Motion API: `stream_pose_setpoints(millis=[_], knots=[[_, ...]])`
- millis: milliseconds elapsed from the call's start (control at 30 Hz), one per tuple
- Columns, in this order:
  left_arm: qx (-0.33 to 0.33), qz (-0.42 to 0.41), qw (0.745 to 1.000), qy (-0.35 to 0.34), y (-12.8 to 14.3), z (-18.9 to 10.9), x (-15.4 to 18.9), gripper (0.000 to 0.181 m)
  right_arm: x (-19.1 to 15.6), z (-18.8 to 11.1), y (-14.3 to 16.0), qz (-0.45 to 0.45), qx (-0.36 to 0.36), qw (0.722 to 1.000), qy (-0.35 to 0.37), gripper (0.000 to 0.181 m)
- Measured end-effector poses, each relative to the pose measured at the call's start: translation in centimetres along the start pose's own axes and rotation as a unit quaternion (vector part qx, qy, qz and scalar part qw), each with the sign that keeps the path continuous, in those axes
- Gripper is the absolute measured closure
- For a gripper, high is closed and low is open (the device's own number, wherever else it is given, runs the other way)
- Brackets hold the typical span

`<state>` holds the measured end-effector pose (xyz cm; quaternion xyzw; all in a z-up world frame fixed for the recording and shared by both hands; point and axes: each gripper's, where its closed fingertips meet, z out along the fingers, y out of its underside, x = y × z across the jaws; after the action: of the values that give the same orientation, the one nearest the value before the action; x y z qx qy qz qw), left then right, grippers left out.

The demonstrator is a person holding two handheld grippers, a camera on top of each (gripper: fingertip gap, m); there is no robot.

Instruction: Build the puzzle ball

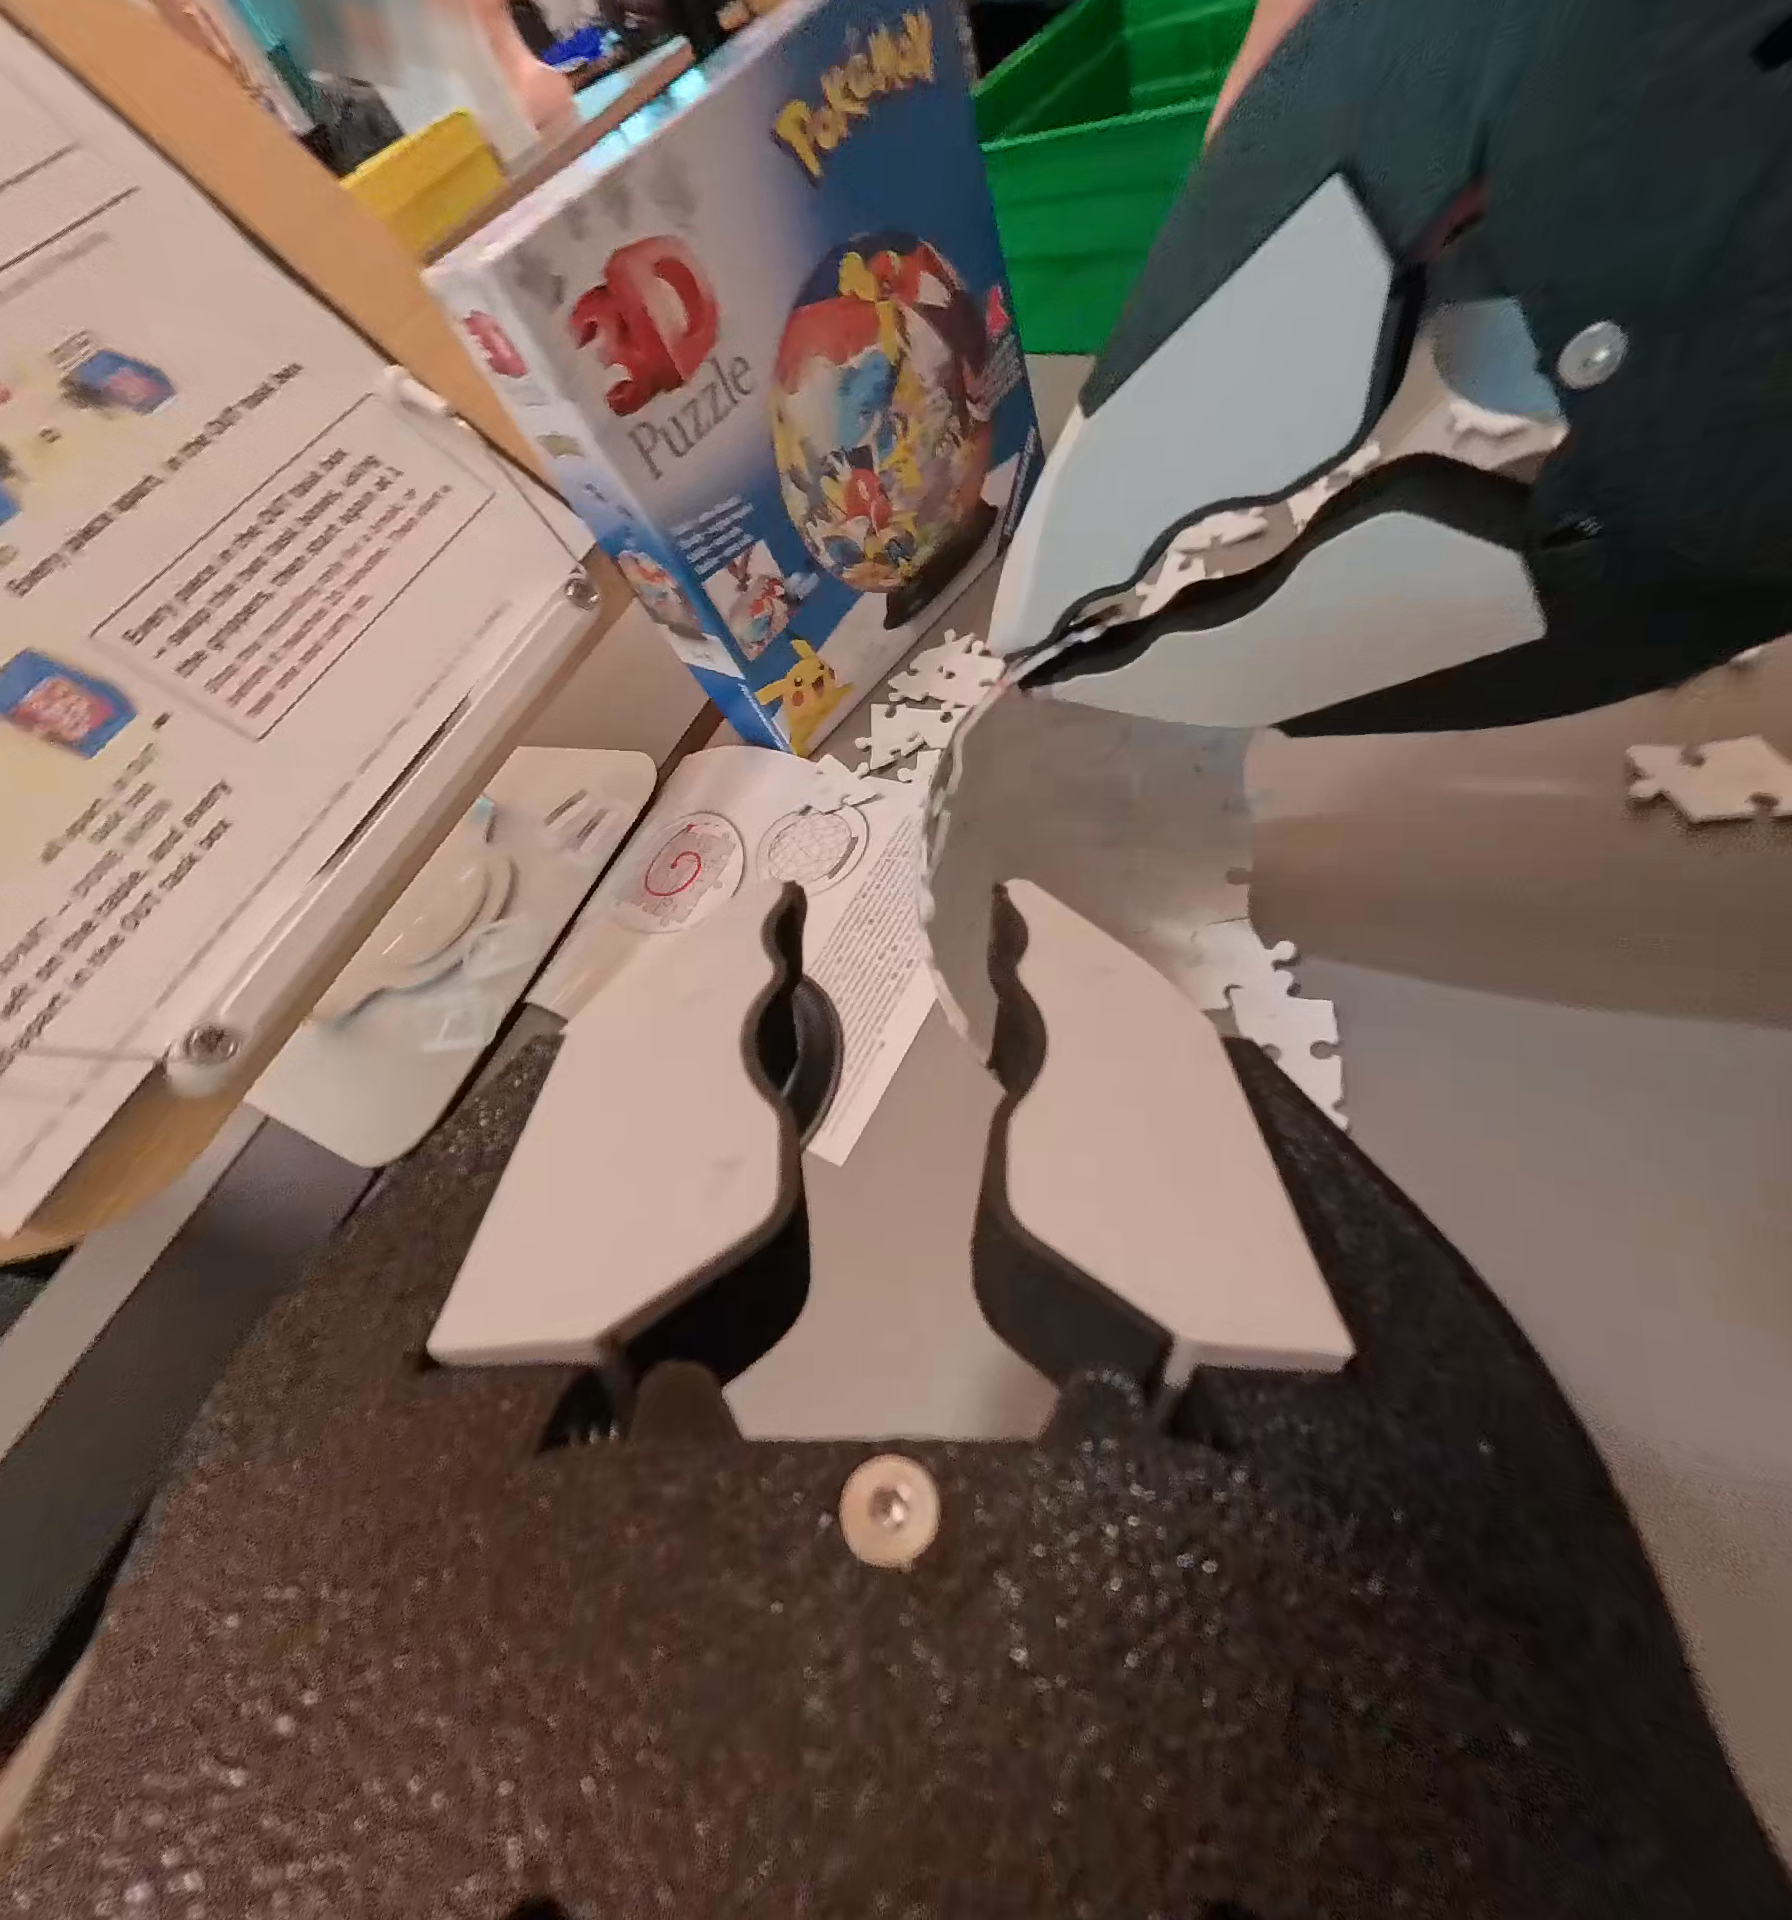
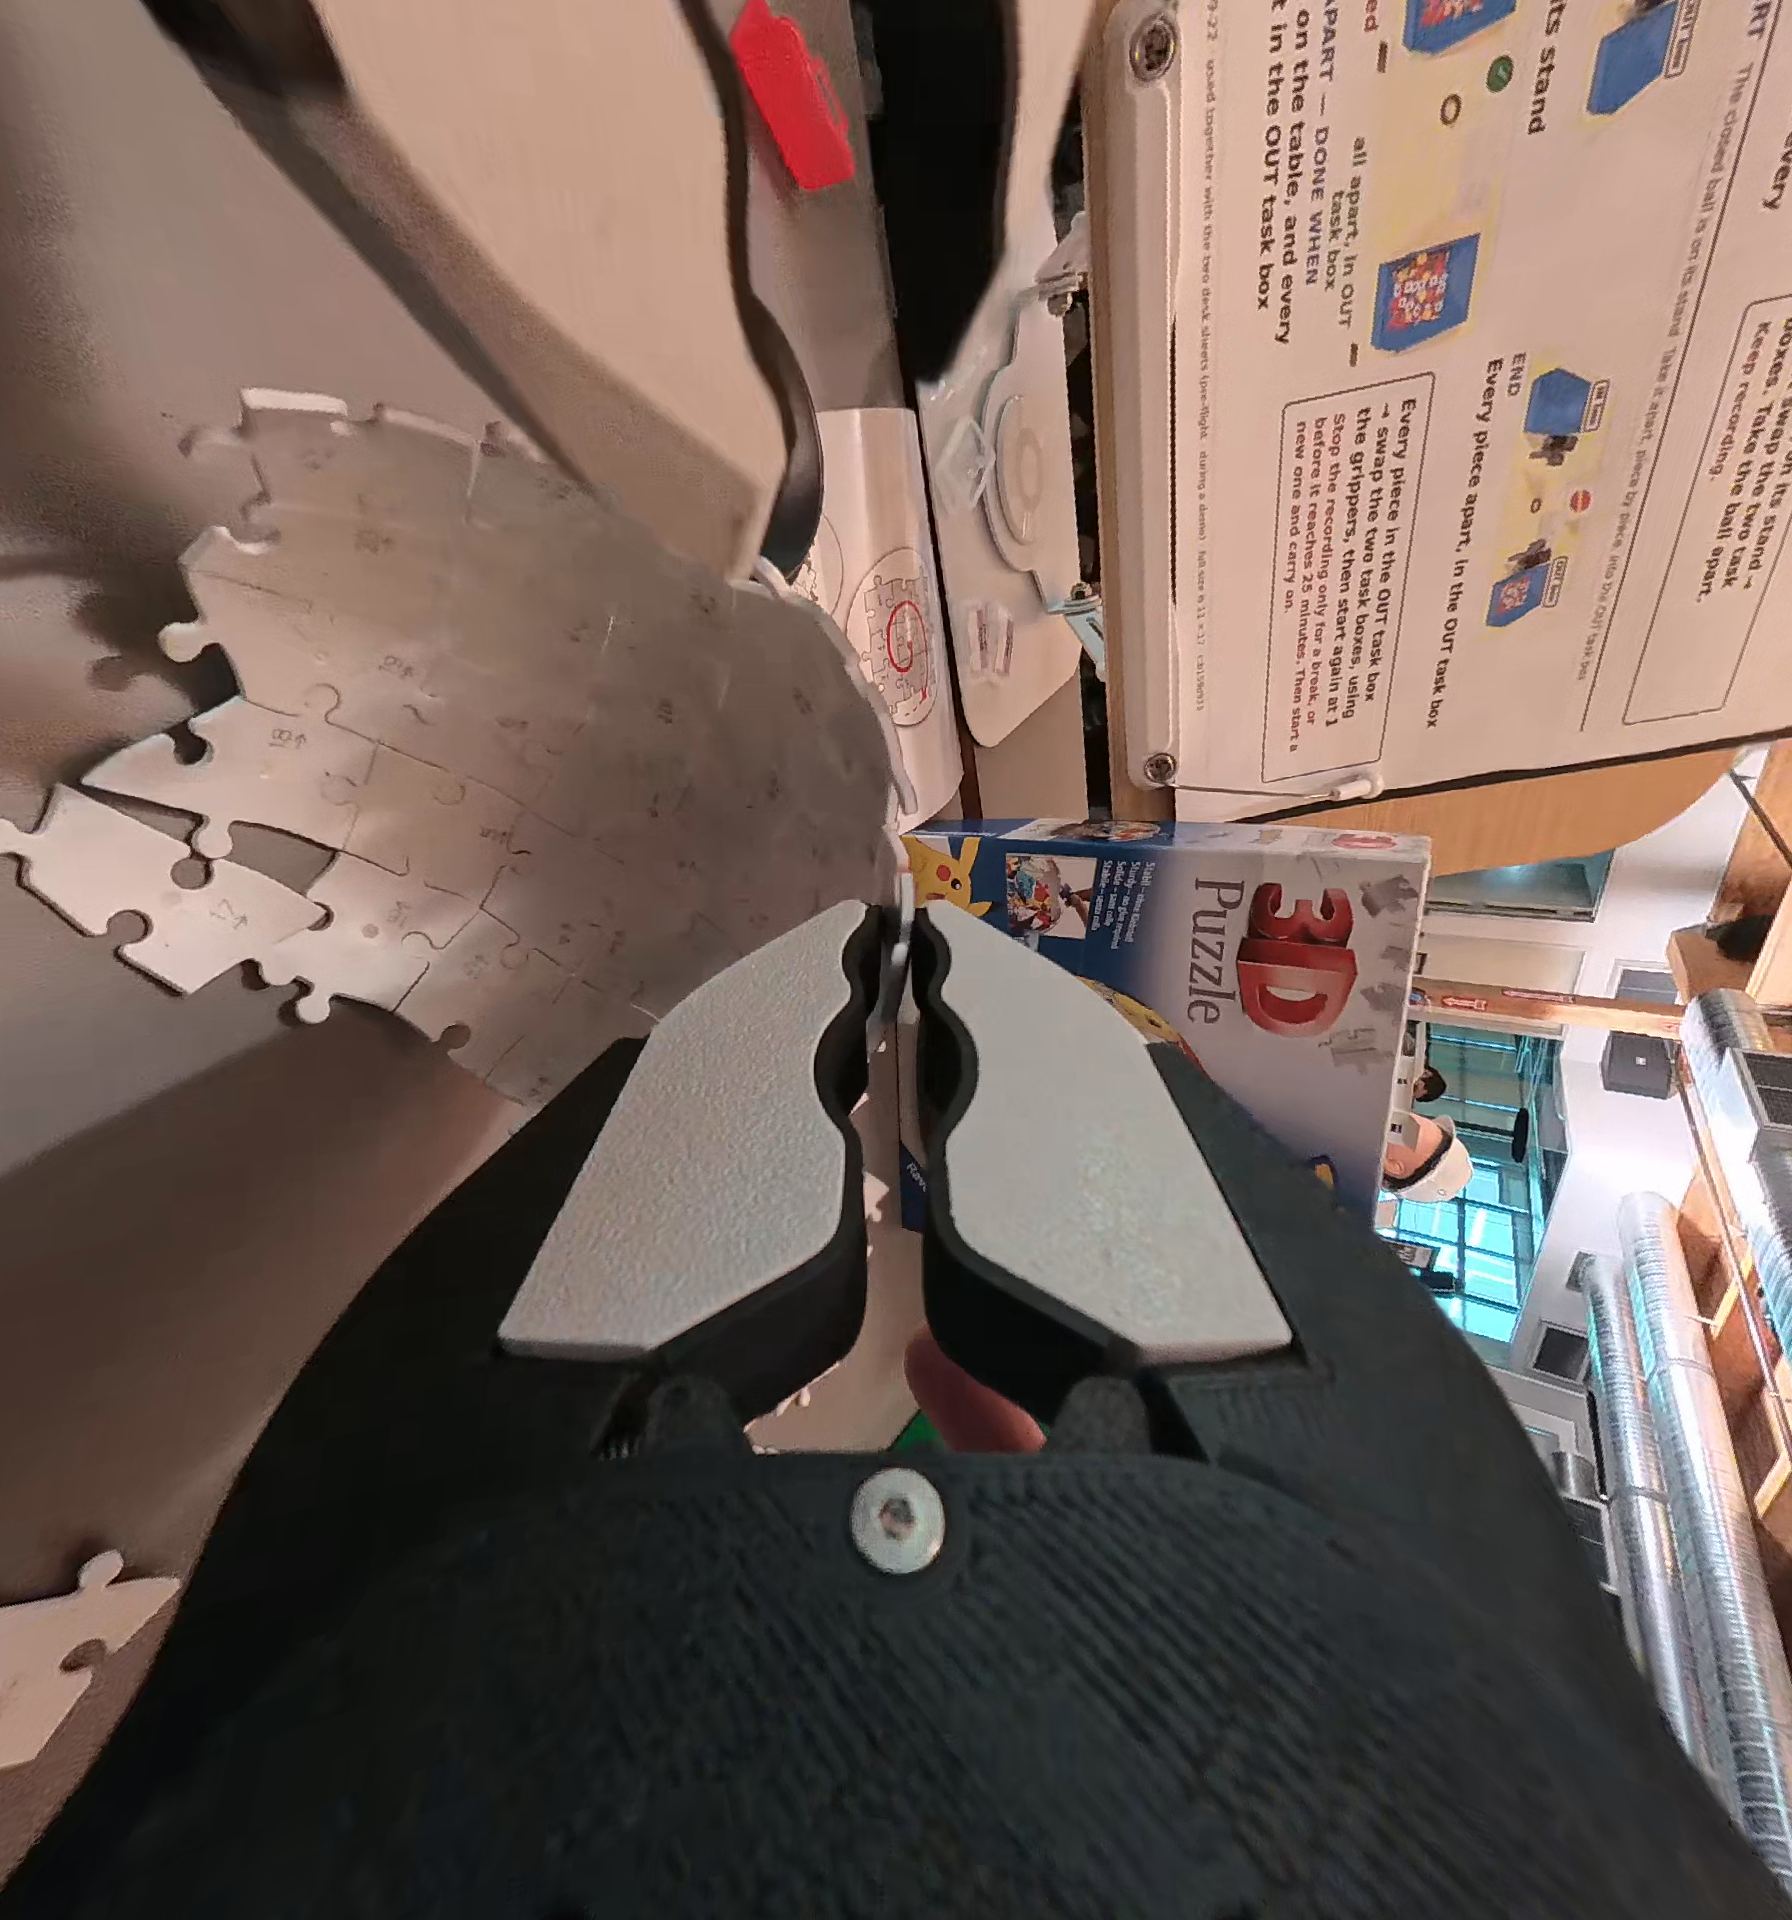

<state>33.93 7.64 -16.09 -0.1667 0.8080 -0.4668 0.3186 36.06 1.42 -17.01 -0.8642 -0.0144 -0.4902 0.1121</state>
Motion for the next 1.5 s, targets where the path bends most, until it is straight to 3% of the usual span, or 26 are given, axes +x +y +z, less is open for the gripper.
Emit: stream_pose_setpoints(millis=[367,667,767,867,1000,1067,1167,1267,1367,1500], knots=[[0.015,0.1,0.995,0.009,0.3,3.2,0.3,0.17,0.0,0.2,-0.4,-0.013,0.002,1.0,-0.006,0.176],[0.024,0.089,0.996,-0.003,0.6,3.5,0.0,0.179,0.6,-0.5,-0.5,0.003,0.026,1.0,-0.001,0.165],[0.025,0.085,0.996,-0.006,0.7,3.6,0.0,0.179,1.3,-2.9,-0.4,0.004,0.054,0.999,-0.001,0.158],[0.028,0.081,0.996,-0.013,0.6,3.4,0.0,0.179,1.8,-7.8,-0.8,0.013,0.134,0.991,0.026,0.159],[0.036,0.079,0.996,-0.014,0.6,3.5,0.2,0.179,-2.6,-11.6,-1.3,0.017,0.201,0.979,-0.002,0.168],[0.04,0.072,0.997,-0.014,0.7,3.6,0.2,0.179,-6.2,-11.2,-2.0,0.04,0.224,0.972,-0.051,0.17],[0.043,0.073,0.996,-0.016,0.9,3.6,0.2,0.179,-10.3,-8.2,-1.2,0.04,0.195,0.976,-0.087,0.165],[0.044,0.075,0.996,-0.016,0.8,3.6,0.2,0.179,-11.2,-5.3,-0.5,0.064,0.163,0.98,-0.096,0.154],[0.045,0.081,0.996,-0.019,1.0,3.7,0.1,0.179,-11.7,-4.6,-1.1,0.129,0.179,0.964,-0.146,0.148],[0.05,0.084,0.995,-0.008,0.9,3.9,0.1,0.179,-11.4,-3.4,-1.2,0.113,0.171,0.966,-0.158,0.143]])
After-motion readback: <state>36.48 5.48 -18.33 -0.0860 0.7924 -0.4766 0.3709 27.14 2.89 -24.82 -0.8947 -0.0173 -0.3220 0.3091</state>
